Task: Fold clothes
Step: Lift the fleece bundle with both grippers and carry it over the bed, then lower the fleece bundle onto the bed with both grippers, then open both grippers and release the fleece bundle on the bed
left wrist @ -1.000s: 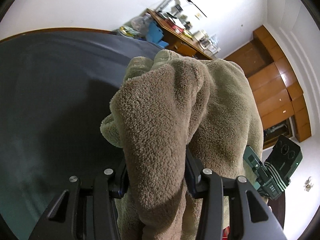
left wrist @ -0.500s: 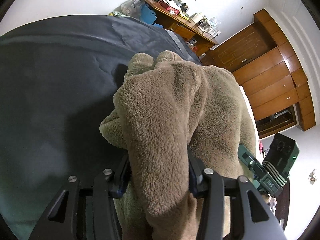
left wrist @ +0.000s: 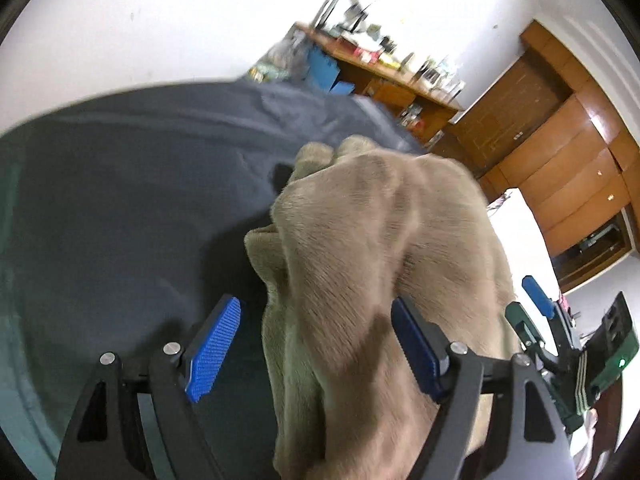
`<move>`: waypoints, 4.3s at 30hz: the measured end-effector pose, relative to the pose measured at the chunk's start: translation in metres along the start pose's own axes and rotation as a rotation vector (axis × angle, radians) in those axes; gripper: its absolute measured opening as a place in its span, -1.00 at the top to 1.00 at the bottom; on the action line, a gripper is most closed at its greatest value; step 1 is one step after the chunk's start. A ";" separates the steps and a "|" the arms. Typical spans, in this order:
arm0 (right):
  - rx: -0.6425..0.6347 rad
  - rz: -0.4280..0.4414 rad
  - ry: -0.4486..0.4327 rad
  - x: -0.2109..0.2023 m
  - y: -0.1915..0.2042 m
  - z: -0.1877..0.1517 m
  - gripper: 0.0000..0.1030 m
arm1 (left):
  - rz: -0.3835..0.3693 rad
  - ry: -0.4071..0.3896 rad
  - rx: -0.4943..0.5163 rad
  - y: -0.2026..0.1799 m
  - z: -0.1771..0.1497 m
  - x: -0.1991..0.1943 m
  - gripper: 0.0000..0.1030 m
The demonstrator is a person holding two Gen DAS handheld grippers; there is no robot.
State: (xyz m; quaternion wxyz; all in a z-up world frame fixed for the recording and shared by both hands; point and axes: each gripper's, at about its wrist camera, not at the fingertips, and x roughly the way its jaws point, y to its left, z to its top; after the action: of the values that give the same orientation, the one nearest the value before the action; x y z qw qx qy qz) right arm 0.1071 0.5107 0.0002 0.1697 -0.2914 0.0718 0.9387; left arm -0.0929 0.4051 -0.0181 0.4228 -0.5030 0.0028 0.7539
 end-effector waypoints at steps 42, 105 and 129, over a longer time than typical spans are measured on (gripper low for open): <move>-0.118 0.007 0.051 -0.010 0.047 -0.051 -0.49 | 0.133 -0.032 0.185 -0.046 -0.097 0.009 -0.98; -0.030 -0.258 0.208 -0.055 0.029 -0.113 -0.68 | 0.187 -0.223 0.259 -0.071 -0.143 -0.098 -0.99; 0.046 -0.397 0.186 -0.048 -0.024 -0.105 -0.71 | 0.226 -0.020 0.277 -0.055 -0.133 -0.020 -1.00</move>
State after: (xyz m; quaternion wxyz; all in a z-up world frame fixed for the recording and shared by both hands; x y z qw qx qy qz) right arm 0.2082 0.4954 -0.0594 0.3506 -0.3810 0.0496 0.8541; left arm 0.0459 0.3709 -0.0450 0.4007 -0.4288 0.1589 0.7939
